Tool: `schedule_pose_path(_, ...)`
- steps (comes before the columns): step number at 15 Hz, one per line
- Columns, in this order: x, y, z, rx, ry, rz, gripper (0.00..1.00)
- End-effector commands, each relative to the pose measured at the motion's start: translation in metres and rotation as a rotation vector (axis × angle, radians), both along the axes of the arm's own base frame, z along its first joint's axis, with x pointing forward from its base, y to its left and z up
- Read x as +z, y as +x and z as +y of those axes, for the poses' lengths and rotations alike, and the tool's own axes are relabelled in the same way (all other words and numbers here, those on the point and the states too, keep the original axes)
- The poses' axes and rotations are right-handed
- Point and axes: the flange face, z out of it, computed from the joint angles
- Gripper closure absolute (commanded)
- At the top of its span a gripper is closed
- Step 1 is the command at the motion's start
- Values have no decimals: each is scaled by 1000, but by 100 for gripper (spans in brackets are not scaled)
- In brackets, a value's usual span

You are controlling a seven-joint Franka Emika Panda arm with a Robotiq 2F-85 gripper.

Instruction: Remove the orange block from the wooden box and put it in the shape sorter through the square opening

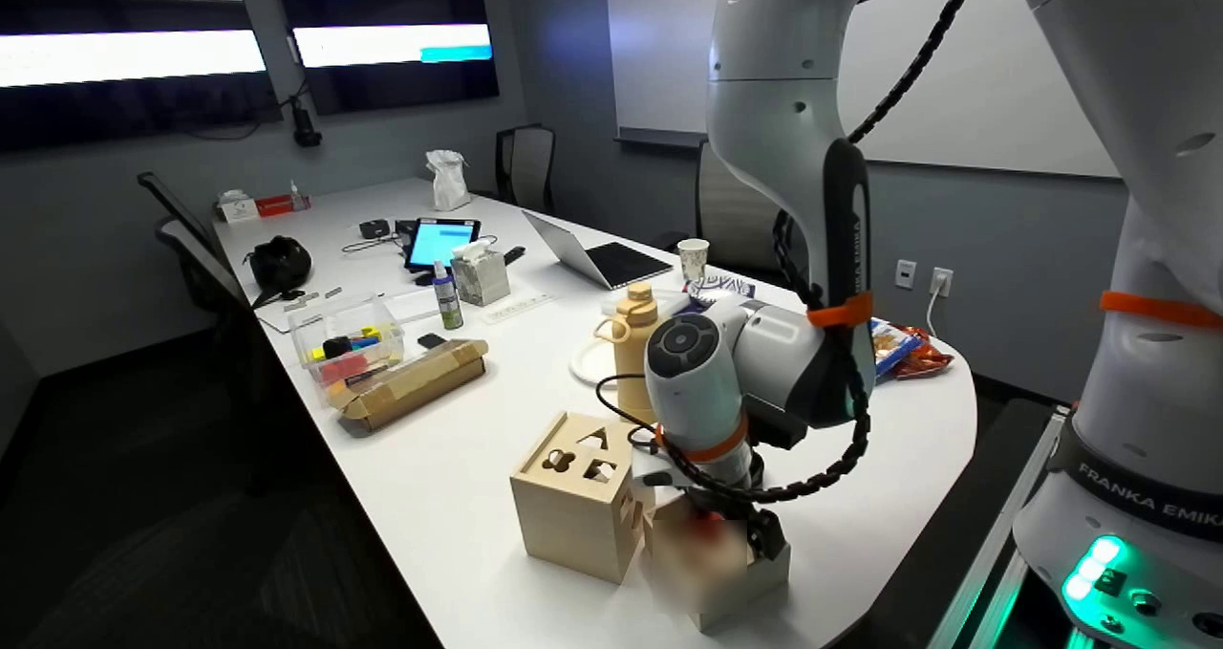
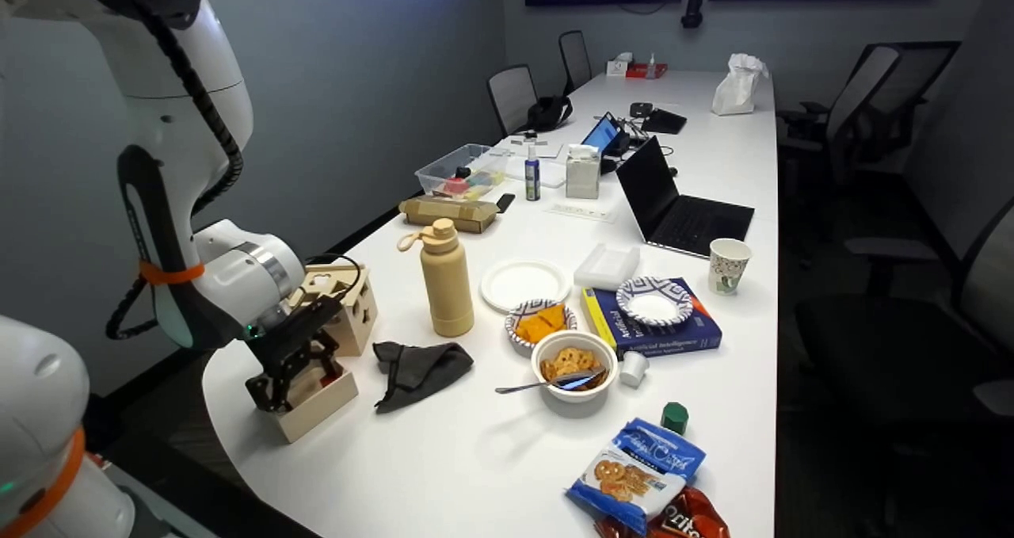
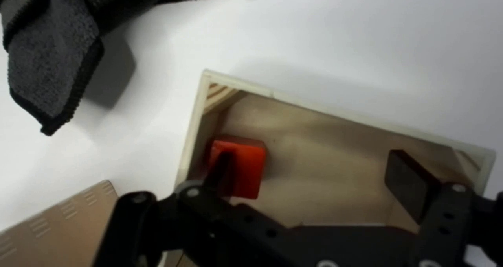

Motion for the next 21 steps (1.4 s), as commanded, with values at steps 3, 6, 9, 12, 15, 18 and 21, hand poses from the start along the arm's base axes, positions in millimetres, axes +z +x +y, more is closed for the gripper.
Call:
schedule_pose_path(3, -1, -8, 2, 62, 38, 58, 0)
schedule_pose_path(6, 2, -14, 0, 89, 27, 75, 0)
schedule_pose_path(9, 5, -20, -3, 107, 17, 102, 0)
schedule_pose_path(12, 4, -26, -7, 126, 36, 159, 0)
schedule_pose_path(15, 1, -29, -13, 118, 61, 229, 0)
schedule_pose_path(18, 5, -23, -15, 88, 97, 254, 0)
schedule_pose_path(21, 11, -16, -16, 112, 130, 247, 0)
